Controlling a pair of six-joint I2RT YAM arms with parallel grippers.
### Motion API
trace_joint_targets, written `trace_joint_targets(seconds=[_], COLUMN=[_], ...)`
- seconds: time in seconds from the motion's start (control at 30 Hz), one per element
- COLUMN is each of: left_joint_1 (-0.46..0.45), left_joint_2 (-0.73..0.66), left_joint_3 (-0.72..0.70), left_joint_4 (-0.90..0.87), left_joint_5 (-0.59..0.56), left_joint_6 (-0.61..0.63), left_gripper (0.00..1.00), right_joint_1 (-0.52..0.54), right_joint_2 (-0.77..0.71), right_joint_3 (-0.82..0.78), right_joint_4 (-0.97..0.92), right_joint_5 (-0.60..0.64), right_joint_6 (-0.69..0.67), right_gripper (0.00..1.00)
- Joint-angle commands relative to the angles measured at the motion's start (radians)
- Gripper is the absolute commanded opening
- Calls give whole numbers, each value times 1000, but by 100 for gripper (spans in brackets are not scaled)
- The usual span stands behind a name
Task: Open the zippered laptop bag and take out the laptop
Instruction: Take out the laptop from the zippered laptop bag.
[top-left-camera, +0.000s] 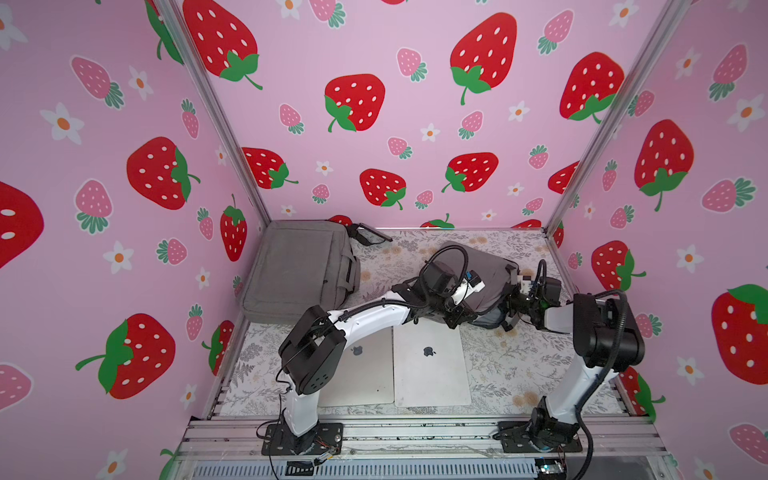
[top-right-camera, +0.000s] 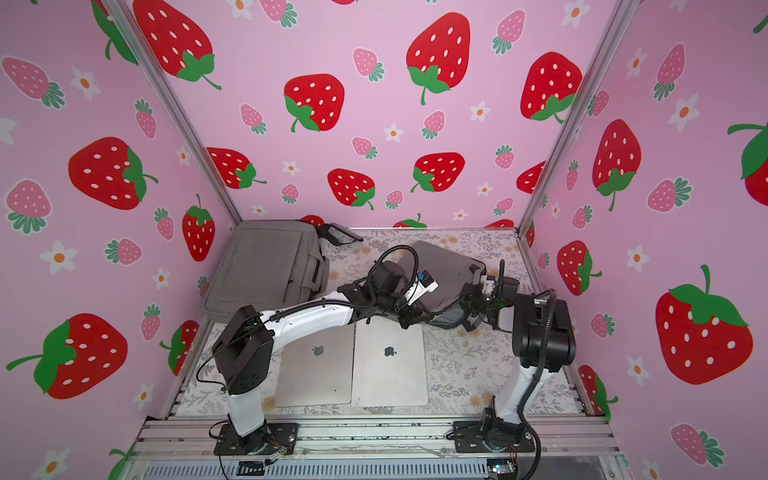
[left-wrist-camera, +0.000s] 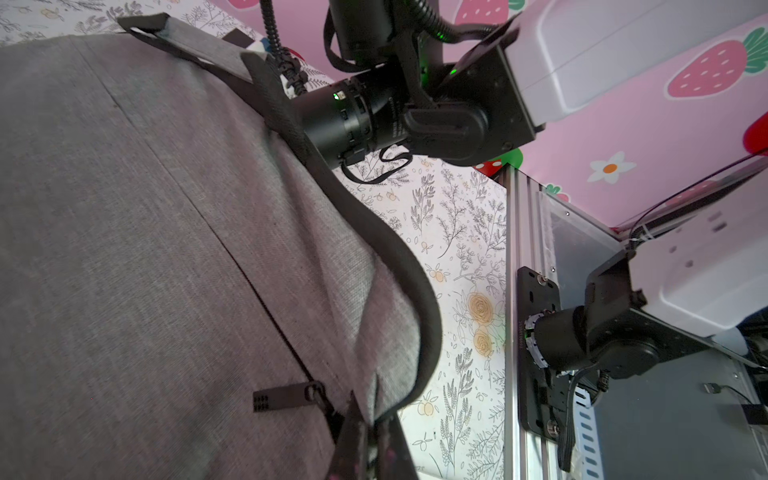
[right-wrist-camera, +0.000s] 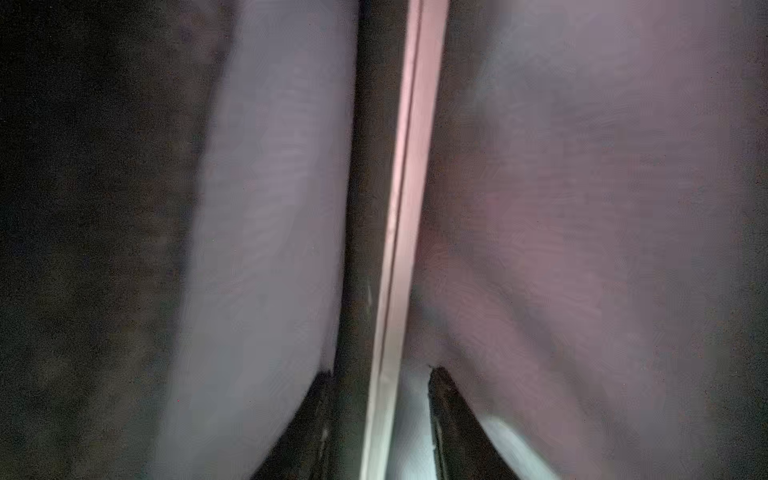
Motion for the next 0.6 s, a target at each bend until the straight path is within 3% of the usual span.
trace_joint_targets(seconds=[0.0, 0.13, 0.37, 0.47, 0.5, 0.57], left_joint_1=[-12, -12, -12, -10, -7, -8], left_joint_2=[18, 51, 66, 74, 74, 70], left_joint_3=[24, 38, 29, 31, 33, 39], left_joint_4=[96, 94, 95, 93, 90, 71], left_joint_5=[136, 152, 157, 160, 159, 143], left_joint_6=[-20, -30, -45, -61, -64, -64], left_gripper=[0, 0, 0, 0, 2, 15], right_joint_1=[29, 48, 69, 79, 80, 79], right_joint_2=[41, 102, 152, 149, 145, 144], right_joint_3=[22, 31, 42, 52, 54, 53], right_joint_4=[142, 242, 375, 340, 319, 314], right_joint_5=[-18, -26, -60, -69, -67, -64], right_joint_6=[90, 147, 211, 176, 157, 139], right_gripper=[41, 38, 24, 17, 14, 9])
